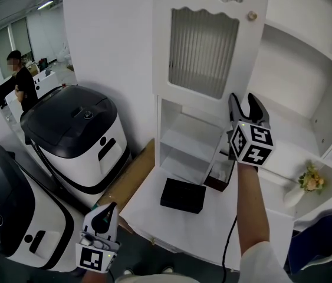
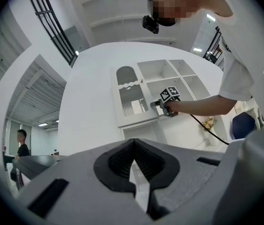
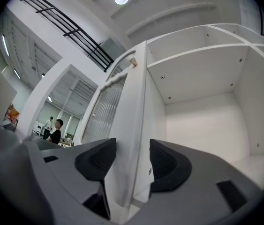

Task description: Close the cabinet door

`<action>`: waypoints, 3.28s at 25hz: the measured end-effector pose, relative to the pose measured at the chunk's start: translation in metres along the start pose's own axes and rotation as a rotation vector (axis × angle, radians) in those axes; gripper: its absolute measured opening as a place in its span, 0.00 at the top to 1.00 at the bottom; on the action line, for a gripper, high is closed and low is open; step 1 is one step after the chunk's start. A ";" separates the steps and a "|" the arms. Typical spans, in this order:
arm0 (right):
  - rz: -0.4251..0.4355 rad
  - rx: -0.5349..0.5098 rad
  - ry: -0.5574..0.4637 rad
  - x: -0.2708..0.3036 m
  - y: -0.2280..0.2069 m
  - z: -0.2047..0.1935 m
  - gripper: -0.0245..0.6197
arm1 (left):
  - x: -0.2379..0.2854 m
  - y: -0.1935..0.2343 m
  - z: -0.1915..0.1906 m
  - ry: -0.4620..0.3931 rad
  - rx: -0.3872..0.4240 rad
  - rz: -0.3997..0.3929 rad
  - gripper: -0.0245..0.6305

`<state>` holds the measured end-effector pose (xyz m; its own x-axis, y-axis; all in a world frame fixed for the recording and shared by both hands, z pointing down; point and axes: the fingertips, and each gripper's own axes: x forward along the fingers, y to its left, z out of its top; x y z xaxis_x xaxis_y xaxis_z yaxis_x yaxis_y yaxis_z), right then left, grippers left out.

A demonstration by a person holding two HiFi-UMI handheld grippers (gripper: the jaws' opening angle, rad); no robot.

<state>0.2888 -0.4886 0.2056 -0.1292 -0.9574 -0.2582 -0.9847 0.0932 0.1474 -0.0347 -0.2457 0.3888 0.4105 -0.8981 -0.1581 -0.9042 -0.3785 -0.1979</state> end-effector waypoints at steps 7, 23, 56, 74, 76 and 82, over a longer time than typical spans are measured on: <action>-0.013 0.001 0.006 0.005 -0.002 -0.002 0.62 | -0.007 0.004 0.001 0.002 0.008 0.014 0.96; -0.026 -0.067 -0.014 -0.037 0.010 0.004 0.96 | -0.008 0.001 0.006 -0.018 0.000 -0.040 0.96; 0.028 -0.082 0.092 -0.248 0.121 -0.029 0.96 | -0.065 0.068 0.014 -0.061 -0.023 -0.059 0.96; -0.011 -0.082 0.128 -0.274 0.127 -0.037 0.96 | -0.068 0.075 0.001 -0.048 -0.027 -0.062 0.96; -0.006 -0.093 0.134 -0.275 0.127 -0.037 0.96 | -0.066 0.073 0.002 -0.050 -0.028 -0.069 0.96; 0.004 -0.106 0.142 -0.279 0.133 -0.039 0.96 | -0.063 0.068 -0.001 -0.044 -0.023 -0.093 0.96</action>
<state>0.1986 -0.2201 0.3347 -0.1079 -0.9868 -0.1207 -0.9654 0.0750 0.2497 -0.1221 -0.2152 0.3865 0.4968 -0.8485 -0.1821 -0.8644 -0.4651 -0.1910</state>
